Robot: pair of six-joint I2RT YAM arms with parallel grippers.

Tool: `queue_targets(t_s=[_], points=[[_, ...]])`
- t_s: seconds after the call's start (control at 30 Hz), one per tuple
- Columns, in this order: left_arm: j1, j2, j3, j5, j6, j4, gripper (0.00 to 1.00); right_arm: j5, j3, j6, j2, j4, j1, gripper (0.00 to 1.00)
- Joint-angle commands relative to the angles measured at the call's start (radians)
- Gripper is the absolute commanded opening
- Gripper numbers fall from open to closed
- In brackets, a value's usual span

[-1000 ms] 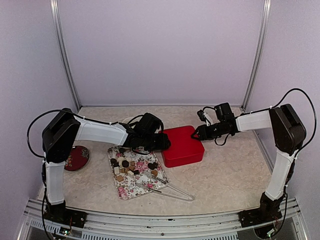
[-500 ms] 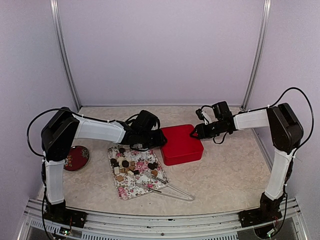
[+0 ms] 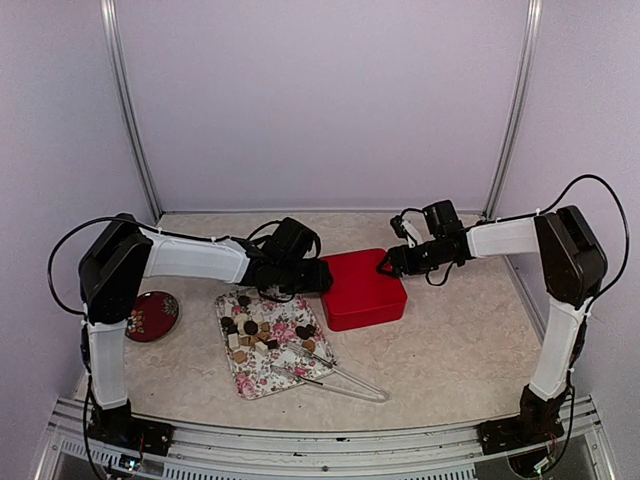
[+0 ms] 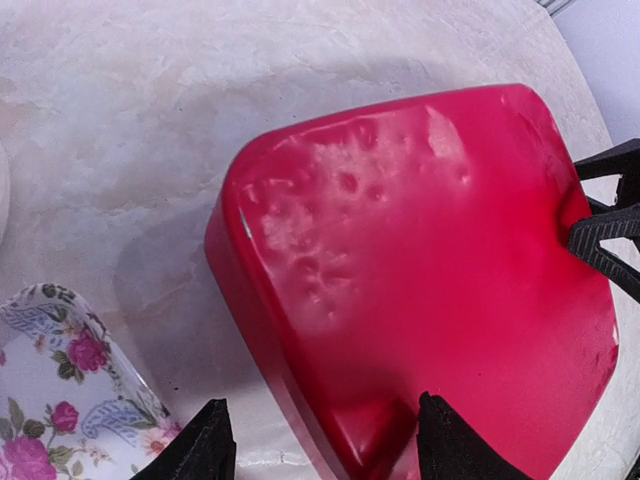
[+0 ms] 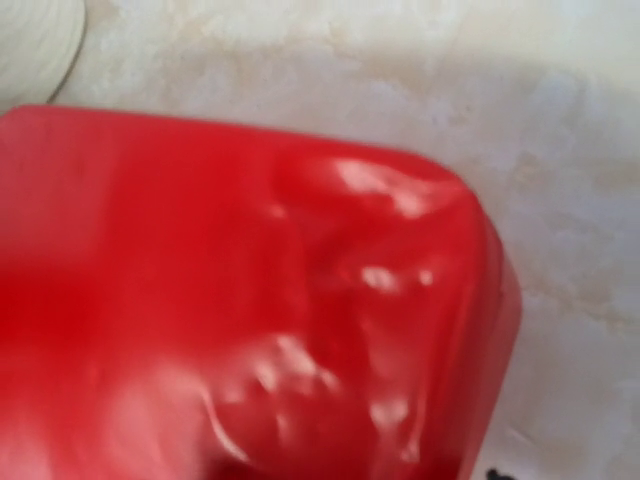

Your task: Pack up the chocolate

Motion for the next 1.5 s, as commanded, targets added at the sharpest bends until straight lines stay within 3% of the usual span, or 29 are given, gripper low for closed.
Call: queue_targets(t_s=[0.0,0.23,0.43,0.53,1.0,1.47], points=[[0.015,-0.065,0.083,-0.072,0.086,-0.066,0.62,0.011,0.052,-0.007,-0.048,-0.016,-0.014,0.71],[0.029,-0.056,0.180,-0.109,0.172,-0.127,0.65,0.023,0.092,-0.042,-0.067,-0.041,-0.034,0.70],[0.032,0.001,0.264,-0.029,0.271,-0.121,0.51,-0.010,0.112,-0.079,-0.080,-0.047,-0.016,0.42],[0.029,0.049,0.314,-0.012,0.292,-0.138,0.44,-0.007,0.146,-0.084,-0.048,-0.062,-0.001,0.34],[0.053,0.241,0.413,0.037,0.287,-0.219,0.30,0.043,0.236,-0.109,0.206,-0.108,0.003,0.24],[0.070,0.288,0.419,0.038,0.292,-0.280,0.26,0.058,0.155,-0.102,0.249,-0.092,-0.027,0.22]])
